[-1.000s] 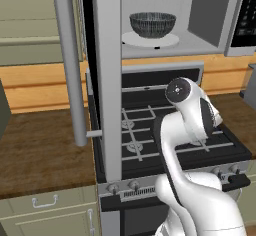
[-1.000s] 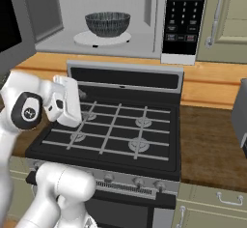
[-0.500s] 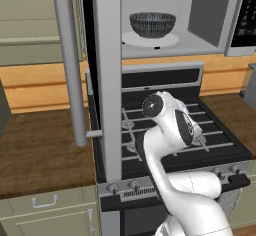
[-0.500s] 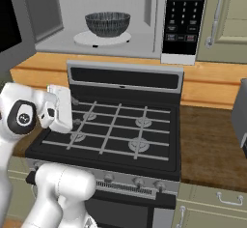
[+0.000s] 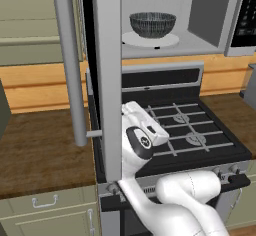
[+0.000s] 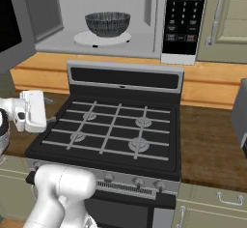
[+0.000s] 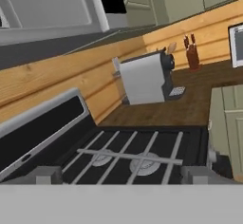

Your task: Open the microwave, place the bowl with waffle inside the microwave, then close the microwave door and turn it on.

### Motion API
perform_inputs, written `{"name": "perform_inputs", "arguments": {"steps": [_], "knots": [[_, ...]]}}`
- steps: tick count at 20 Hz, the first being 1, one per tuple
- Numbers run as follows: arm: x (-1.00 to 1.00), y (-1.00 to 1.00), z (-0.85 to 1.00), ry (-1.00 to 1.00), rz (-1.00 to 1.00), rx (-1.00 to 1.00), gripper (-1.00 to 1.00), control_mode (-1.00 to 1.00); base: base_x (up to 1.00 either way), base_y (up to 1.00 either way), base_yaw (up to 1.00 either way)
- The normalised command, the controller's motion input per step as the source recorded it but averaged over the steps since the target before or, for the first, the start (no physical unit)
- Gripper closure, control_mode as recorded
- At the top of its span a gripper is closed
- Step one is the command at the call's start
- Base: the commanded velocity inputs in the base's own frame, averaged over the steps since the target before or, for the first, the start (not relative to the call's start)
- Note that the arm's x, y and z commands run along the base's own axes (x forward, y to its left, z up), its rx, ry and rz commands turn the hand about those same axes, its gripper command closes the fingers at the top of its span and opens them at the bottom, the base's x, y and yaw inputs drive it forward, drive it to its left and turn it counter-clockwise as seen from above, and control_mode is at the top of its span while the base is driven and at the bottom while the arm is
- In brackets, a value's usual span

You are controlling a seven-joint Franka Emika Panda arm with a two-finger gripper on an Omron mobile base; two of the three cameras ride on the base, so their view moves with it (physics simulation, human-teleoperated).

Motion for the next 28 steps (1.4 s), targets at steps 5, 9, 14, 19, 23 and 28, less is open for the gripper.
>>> {"name": "perform_inputs", "arguments": {"steps": [5, 9, 14, 19, 23, 28], "knots": [[0.0, 0.79, 0.0, -0.16, 0.0, -0.08, -1.0, -1.0, 0.0, 0.0, 0.0], [0.0, 1.0, 0.0, -0.14, -0.01, -0.09, 1.0, -1.0, 0.0, 0.0, 0.0], [-0.08, 0.92, 0.02, -0.18, -0.01, -0.13, 1.0, -1.0, 0.0, 0.0, 0.0], [-0.24, 0.7, 0.16, -0.24, 0.0, -0.16, 1.0, -1.0, 0.0, 0.0, 0.0], [-0.17, 0.59, 0.26, -0.24, 0.0, -0.19, 1.0, -1.0, 0.0, 0.0, 0.0], [-0.22, 0.46, 0.34, -0.29, 0.0, -0.13, 1.0, -1.0, 0.0, 0.0, 0.0]]}}
